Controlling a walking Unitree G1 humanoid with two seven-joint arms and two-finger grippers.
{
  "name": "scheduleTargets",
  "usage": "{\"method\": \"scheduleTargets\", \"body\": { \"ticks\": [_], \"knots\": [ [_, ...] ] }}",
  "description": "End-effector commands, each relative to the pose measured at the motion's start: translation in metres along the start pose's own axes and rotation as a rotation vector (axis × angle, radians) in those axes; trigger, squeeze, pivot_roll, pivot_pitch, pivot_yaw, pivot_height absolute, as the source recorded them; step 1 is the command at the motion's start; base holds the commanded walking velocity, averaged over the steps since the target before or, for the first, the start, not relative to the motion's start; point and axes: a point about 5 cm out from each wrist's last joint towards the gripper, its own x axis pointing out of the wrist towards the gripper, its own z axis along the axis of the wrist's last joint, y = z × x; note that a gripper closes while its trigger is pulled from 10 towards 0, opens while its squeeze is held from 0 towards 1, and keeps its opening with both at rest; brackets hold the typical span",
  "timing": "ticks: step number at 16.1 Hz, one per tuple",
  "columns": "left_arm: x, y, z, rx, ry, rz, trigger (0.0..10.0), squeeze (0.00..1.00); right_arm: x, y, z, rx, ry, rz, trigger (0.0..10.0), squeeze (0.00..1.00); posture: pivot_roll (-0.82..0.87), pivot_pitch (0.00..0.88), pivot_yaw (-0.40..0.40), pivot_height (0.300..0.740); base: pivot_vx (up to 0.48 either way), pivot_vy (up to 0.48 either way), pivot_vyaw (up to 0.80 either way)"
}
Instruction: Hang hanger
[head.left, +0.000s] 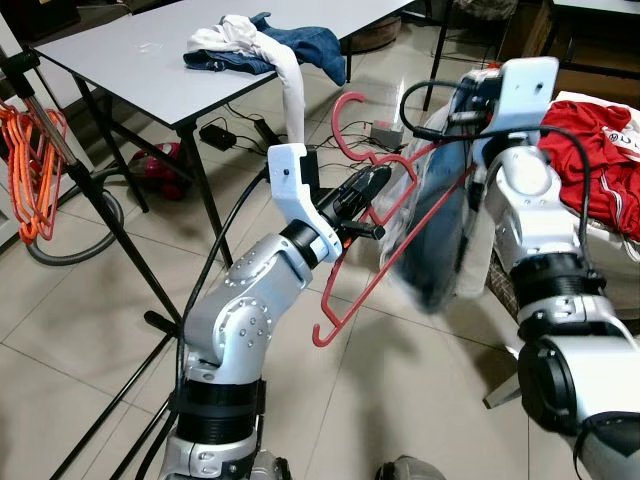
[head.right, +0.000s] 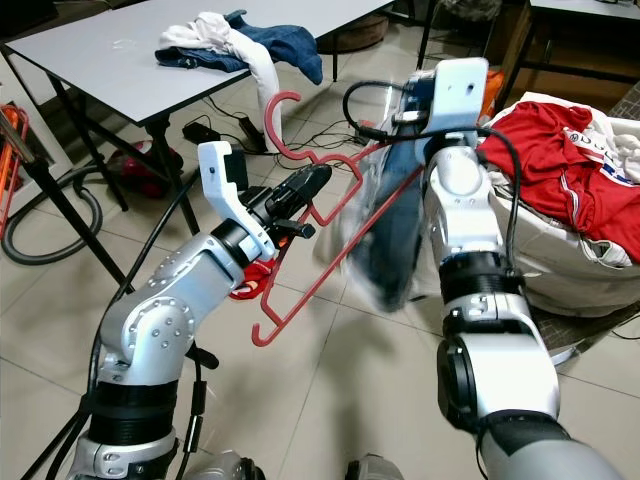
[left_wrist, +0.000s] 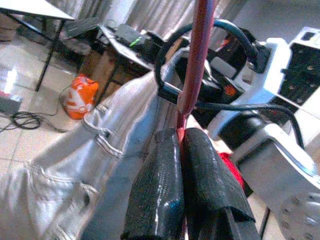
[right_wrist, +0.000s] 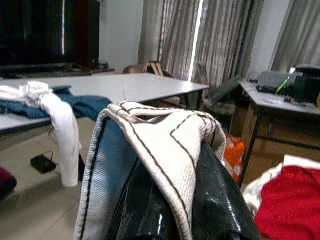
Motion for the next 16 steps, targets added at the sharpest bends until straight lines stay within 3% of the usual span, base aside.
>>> {"method": "scheduleTargets", "body": {
  "ticks": [1,5,7,16],
  "knots": [
    [0.002,0.003,-0.001,0.014,-0.023,0.06,10.0,0.0,-0.001,0.006,0.013,0.007,-0.049,0.016,0.0,0.0,-0.1,0.0,0.031,0.74,0.0,0.0,0.0],
    [0.005,0.009,-0.008,0.08,0.006,0.114,10.0,0.0,-0.009,0.015,0.015,0.033,-0.051,0.023,0.0,0.0,-0.11,0.0,0.038,0.74,0.0,0.0,0.0],
    [0.005,0.009,-0.01,0.108,0.013,0.118,10.0,0.0,-0.011,0.01,0.026,0.057,-0.081,-0.023,0.0,0.0,-0.11,0.0,0.038,0.74,0.0,0.0,0.0],
    [0.008,0.006,-0.013,0.12,0.018,0.104,10.0,0.0,-0.01,0.005,0.029,0.056,-0.075,-0.045,0.0,0.0,-0.11,0.0,0.038,0.74,0.0,0.0,0.0]
  ]
}}
